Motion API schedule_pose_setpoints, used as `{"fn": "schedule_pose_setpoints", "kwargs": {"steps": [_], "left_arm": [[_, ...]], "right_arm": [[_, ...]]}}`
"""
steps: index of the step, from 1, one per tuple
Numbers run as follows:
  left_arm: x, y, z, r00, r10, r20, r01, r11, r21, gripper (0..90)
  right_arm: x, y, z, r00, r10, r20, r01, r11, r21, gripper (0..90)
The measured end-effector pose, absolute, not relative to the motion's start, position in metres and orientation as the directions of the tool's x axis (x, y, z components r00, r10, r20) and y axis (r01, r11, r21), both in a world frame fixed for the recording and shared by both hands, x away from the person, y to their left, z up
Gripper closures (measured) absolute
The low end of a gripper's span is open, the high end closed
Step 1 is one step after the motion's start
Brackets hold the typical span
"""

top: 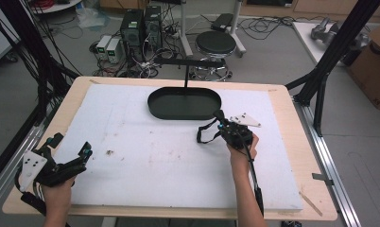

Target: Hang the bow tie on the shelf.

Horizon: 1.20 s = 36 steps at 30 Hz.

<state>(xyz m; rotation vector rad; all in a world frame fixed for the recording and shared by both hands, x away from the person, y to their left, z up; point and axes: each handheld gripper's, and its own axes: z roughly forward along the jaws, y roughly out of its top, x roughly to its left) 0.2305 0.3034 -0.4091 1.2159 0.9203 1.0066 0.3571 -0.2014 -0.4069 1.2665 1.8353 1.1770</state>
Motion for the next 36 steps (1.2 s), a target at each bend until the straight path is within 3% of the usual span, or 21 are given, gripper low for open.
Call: {"fn": "schedule_pose_setpoints", "kwargs": {"steps": [8,15,36], "left_arm": [[0.231,0.302,-0.411,0.303,0.953,-0.026,-0.110,0.062,0.992,5.1],[0.232,0.302,-0.413,0.306,0.952,-0.026,-0.101,0.060,0.993,5.0],[0.237,0.299,-0.419,0.333,0.942,-0.033,-0.091,0.067,0.994,5.1]], "right_arm": [[0.350,-0.192,-0.373,-0.383,0.920,-0.079,0.232,0.179,0.956,76.9],[0.360,-0.185,-0.353,-0.386,0.917,-0.102,0.174,0.181,0.968,76.9],[0.442,-0.183,-0.297,-0.333,0.935,-0.123,0.022,0.138,0.990,77.0]]}}
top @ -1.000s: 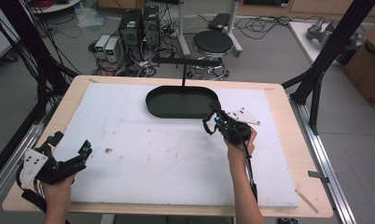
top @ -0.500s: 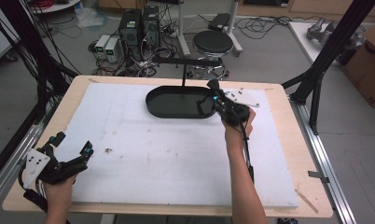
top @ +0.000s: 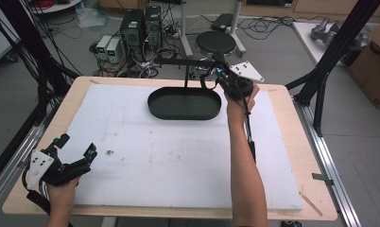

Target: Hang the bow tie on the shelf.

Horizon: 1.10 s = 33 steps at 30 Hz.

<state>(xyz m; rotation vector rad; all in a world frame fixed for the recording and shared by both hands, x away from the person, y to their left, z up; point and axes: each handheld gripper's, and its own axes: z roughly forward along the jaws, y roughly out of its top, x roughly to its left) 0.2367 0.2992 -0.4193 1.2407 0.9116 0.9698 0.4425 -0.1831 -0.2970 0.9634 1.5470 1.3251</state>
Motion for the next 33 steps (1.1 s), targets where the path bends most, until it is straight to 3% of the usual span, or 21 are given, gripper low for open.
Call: {"fn": "schedule_pose_setpoints", "kwargs": {"steps": [21,24,27,33], "left_arm": [[0.237,0.299,-0.419,0.335,0.942,-0.033,-0.093,0.068,0.993,5.1],[0.237,0.298,-0.419,0.335,0.942,-0.031,-0.091,0.066,0.994,5.0],[0.237,0.298,-0.419,0.334,0.942,-0.032,-0.093,0.067,0.993,5.0],[0.236,0.299,-0.418,0.332,0.943,-0.036,-0.095,0.071,0.993,5.1]], "right_arm": [[0.497,-0.203,-0.321,-0.276,0.955,-0.109,0.041,0.125,0.991,76.3],[0.498,-0.204,-0.323,-0.271,0.956,-0.107,0.036,0.121,0.992,74.0],[0.498,-0.205,-0.324,-0.260,0.960,-0.106,0.028,0.117,0.993,64.6],[0.496,-0.205,-0.323,-0.243,0.964,-0.111,0.030,0.121,0.992,55.1]]}}
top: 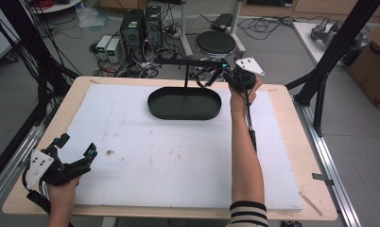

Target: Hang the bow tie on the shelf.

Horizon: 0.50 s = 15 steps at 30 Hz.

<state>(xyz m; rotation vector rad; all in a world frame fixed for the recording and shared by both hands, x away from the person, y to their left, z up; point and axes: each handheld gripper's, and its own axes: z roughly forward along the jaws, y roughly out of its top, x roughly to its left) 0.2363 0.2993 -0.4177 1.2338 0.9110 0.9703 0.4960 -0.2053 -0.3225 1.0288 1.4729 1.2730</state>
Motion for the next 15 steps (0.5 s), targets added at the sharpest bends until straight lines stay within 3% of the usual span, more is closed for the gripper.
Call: {"fn": "schedule_pose_setpoints", "kwargs": {"steps": [6,8,13,15], "left_arm": [[0.236,0.301,-0.416,0.329,0.943,-0.043,-0.101,0.081,0.992,5.1],[0.235,0.301,-0.414,0.330,0.942,-0.053,-0.104,0.093,0.990,5.0],[0.235,0.303,-0.412,0.336,0.940,-0.064,-0.108,0.106,0.989,5.1],[0.236,0.304,-0.412,0.344,0.936,-0.074,-0.104,0.116,0.988,5.1]], "right_arm": [[0.477,-0.201,-0.307,-0.239,0.964,-0.114,0.024,0.123,0.992,36.7],[0.474,-0.200,-0.304,-0.239,0.964,-0.116,0.025,0.126,0.992,35.4],[0.442,-0.188,-0.281,-0.211,0.964,-0.162,0.041,0.174,0.984,21.3],[0.438,-0.187,-0.278,-0.206,0.964,-0.167,0.046,0.180,0.983,21.3]]}}
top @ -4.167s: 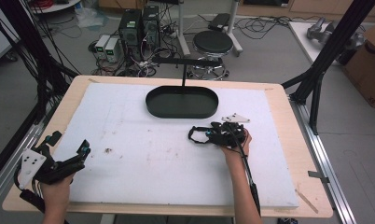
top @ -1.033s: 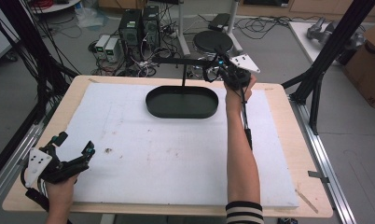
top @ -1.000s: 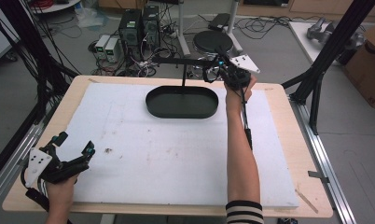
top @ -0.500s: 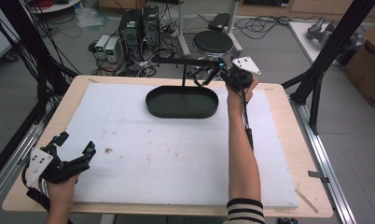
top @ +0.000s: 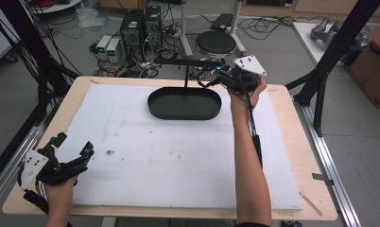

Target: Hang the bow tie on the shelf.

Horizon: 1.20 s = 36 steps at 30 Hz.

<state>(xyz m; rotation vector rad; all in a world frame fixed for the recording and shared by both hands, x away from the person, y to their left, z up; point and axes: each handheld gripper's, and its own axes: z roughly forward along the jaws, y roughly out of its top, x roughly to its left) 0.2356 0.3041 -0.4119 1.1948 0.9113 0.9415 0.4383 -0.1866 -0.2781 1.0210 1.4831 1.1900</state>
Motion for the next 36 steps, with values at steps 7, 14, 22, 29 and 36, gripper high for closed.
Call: {"fn": "schedule_pose_setpoints", "kwargs": {"steps": [7,14,22,29,36], "left_arm": [[0.235,0.307,-0.409,0.352,0.932,-0.087,-0.106,0.132,0.986,5.1],[0.233,0.304,-0.404,0.358,0.931,-0.079,-0.115,0.128,0.985,5.0],[0.231,0.301,-0.401,0.364,0.930,-0.059,-0.121,0.110,0.986,5.1],[0.230,0.302,-0.399,0.355,0.934,-0.045,-0.125,0.095,0.988,5.1],[0.229,0.302,-0.399,0.347,0.937,-0.036,-0.127,0.085,0.988,5.0]], "right_arm": [[0.392,-0.194,-0.273,-0.168,0.971,-0.172,0.014,0.177,0.984,22.6],[0.339,-0.224,-0.274,-0.122,0.987,-0.108,0.018,0.110,0.994,22.0],[0.293,-0.245,-0.283,-0.126,0.990,-0.064,-0.010,0.063,0.998,21.6],[0.265,-0.264,-0.302,-0.136,0.988,-0.069,-0.023,0.067,0.997,21.1],[0.241,-0.296,-0.340,-0.188,0.982,-0.025,-0.024,0.020,1.000,19.2]]}}
